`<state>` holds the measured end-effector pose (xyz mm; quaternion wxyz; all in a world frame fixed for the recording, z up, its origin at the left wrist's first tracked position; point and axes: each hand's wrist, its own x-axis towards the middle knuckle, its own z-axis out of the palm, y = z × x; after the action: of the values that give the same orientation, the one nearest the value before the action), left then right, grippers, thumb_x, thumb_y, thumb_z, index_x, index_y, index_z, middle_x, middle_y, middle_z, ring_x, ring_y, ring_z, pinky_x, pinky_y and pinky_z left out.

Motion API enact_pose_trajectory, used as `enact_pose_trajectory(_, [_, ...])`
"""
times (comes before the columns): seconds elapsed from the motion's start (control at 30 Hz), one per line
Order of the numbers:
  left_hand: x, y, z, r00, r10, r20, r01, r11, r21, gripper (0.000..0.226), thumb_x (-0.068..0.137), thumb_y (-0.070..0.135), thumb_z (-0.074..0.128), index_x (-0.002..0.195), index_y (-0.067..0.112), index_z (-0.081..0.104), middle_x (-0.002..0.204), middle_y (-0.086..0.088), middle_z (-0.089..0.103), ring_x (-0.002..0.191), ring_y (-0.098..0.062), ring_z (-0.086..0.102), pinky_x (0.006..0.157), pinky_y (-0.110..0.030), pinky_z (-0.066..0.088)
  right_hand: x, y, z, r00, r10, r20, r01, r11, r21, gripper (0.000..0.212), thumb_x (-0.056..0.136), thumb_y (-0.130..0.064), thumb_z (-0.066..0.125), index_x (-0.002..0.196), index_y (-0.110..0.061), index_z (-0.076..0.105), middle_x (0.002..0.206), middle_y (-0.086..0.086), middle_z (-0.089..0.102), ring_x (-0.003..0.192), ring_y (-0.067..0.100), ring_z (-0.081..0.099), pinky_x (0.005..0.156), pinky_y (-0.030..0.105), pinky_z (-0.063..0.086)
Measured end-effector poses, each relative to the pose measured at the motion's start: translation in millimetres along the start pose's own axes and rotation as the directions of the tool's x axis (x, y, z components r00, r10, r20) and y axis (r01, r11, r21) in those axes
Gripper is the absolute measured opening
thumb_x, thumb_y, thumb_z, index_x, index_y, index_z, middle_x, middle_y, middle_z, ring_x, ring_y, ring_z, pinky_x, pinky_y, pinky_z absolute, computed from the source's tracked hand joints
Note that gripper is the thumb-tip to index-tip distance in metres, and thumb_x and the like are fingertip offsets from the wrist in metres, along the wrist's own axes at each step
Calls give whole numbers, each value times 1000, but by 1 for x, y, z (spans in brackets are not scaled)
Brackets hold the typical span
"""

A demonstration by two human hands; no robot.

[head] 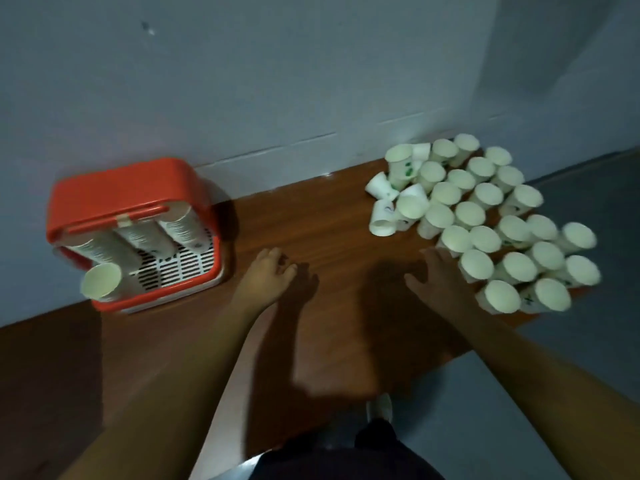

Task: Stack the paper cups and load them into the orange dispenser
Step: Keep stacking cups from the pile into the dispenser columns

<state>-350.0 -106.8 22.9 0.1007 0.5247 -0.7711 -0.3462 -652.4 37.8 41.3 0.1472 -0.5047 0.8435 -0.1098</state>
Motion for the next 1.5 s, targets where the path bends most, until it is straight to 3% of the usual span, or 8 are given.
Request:
enact_pose_trajectory(0.23, [37,145,98,986,123,111,-122,992,-13,24,92,29,65,106,9,63,103,-8,57,96,-22,57,81,-28,41,-3,136,-53,988,146,-57,-139,985,104,59,76,-35,76,124,-10,52,122,12,55,114,30,52,93,42,45])
enact_pose_trajectory(0.4, [62,222,177,929,238,284,-239,971,-30,45,81,32,75,121,18,60,119,-2,56,107,-17,57,91,-30,47,-3,197,-63,972,232,46,-236,952,195,67,81,-38,75,135,-12,44,134,9,48,123,26,49,98,36,41])
enact_pose_trajectory(0.5, [77,244,215,835,409,369,-465,883,72,70,73,32,80,136,19,52,137,-2,51,124,-23,48,105,-38,41,-4,210,-44,972,207,112,-225,957,184,74,76,-48,76,135,-17,42,131,5,50,119,23,51,96,36,44])
enact_pose_trajectory(0.6, [90,261,242,781,478,403,-605,738,299,81,71,38,80,143,24,45,146,0,47,122,-29,47,100,-44,42,-5,217,-21,988,116,97,-124,989,80,89,71,-53,78,140,-12,40,133,12,48,118,27,51,97,37,43])
enact_pose_trajectory(0.7, [102,273,261,764,473,438,-641,637,429,85,75,39,78,149,25,38,153,-1,42,121,-32,45,97,-47,44,-2,221,-3,997,66,41,-65,997,-32,99,65,-57,80,140,-7,41,134,18,53,119,33,55,100,41,46])
enact_pose_trajectory(1.03, [115,272,282,663,542,516,-748,478,460,78,74,29,80,144,17,48,134,-12,52,106,-33,50,88,-45,47,4,229,9,998,34,47,-40,992,120,77,74,-38,77,138,-16,40,137,7,44,122,26,49,99,37,48])
enact_pose_trajectory(1.2, [111,265,263,682,561,469,-730,550,405,82,66,42,78,140,19,50,125,-13,51,105,-32,48,86,-45,46,5,230,-6,999,37,21,-40,982,186,78,73,-39,79,137,-15,42,134,6,50,122,24,50,98,34,46])
enact_pose_trajectory(1.5, [59,229,184,903,397,162,-422,892,163,80,62,59,58,130,18,58,117,-8,49,107,-20,40,90,-35,34,28,174,-54,992,-92,87,67,964,256,72,75,-35,79,135,-12,45,132,7,50,121,23,49,95,28,38])
